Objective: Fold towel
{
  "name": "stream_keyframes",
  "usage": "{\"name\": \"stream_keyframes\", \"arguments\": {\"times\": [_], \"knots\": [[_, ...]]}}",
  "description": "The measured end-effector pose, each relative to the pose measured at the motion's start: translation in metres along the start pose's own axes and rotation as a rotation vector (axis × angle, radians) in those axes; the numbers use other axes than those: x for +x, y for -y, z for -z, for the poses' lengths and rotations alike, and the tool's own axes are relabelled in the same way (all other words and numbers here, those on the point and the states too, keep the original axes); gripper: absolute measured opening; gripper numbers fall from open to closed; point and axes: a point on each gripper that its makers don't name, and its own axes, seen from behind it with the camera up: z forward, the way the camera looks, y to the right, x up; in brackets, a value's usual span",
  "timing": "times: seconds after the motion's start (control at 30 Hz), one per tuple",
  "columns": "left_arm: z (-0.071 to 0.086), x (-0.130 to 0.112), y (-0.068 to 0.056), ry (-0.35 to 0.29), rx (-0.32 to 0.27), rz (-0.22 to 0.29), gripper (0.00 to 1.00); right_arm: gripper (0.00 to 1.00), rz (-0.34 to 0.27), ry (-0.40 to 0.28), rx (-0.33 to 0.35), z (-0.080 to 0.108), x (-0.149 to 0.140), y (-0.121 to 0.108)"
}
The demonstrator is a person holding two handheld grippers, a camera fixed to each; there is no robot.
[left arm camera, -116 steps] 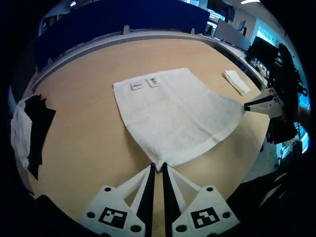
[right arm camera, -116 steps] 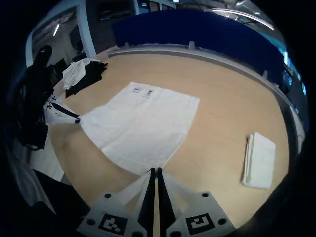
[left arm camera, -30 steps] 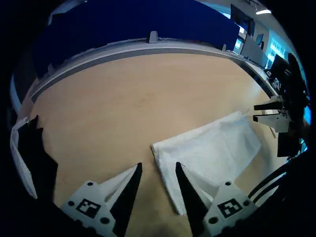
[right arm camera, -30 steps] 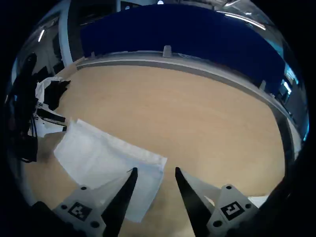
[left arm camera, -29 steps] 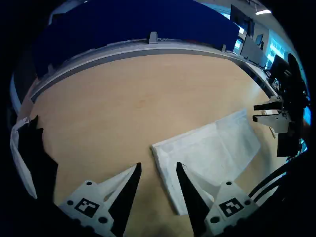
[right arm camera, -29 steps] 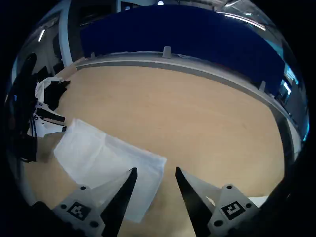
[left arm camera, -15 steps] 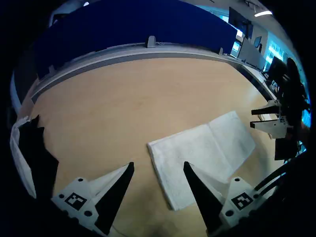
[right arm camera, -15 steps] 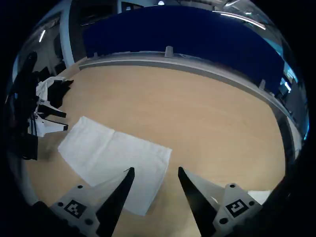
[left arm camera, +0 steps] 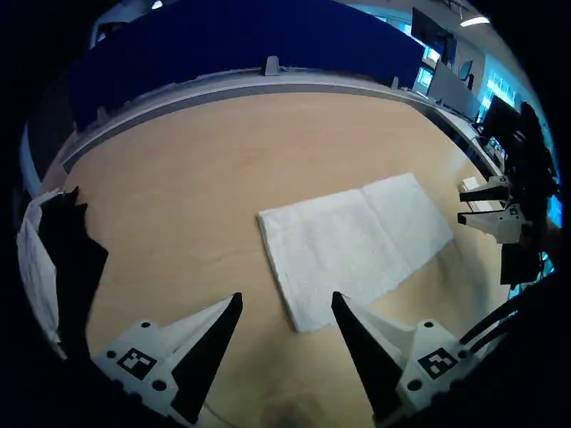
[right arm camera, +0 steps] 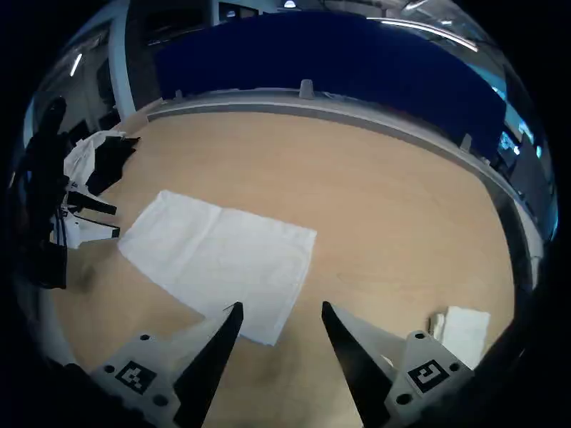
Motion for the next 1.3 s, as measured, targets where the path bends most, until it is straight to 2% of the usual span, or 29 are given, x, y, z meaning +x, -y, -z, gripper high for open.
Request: {"name": "stream_keyframes", "arguments": {"times": [0.17,0.27,0.47,0.67,0.87,1.0,1.3], "knots": [[0.006,-0.012,-0.006,0.009,-0.007,0.009,0.93,0.85,0.019,0.006,0.008,0.004,-0.010,0.001],[0.009,-0.016,-0.005,0.007,0.002,0.015,0.93,0.85,0.043,0.012,0.032,0.003,-0.013,0.005],[0.022,-0.024,-0.002,0.005,0.027,0.037,0.93,0.85,0.141,0.031,0.092,0.001,-0.021,0.015],[0.037,-0.037,0.001,0.002,0.051,0.052,0.93,0.84,0.249,0.078,0.152,-0.002,-0.036,0.021],[0.045,-0.048,0.002,0.003,0.057,0.073,0.93,0.81,0.315,0.111,0.168,-0.005,-0.043,0.018],[0.048,-0.052,0.003,0.000,0.062,0.083,0.93,0.77,0.320,0.126,0.174,-0.008,-0.046,0.016],[0.057,-0.054,0.001,-0.008,0.067,0.097,0.93,0.52,0.301,0.159,0.196,-0.015,-0.053,0.013]]}}
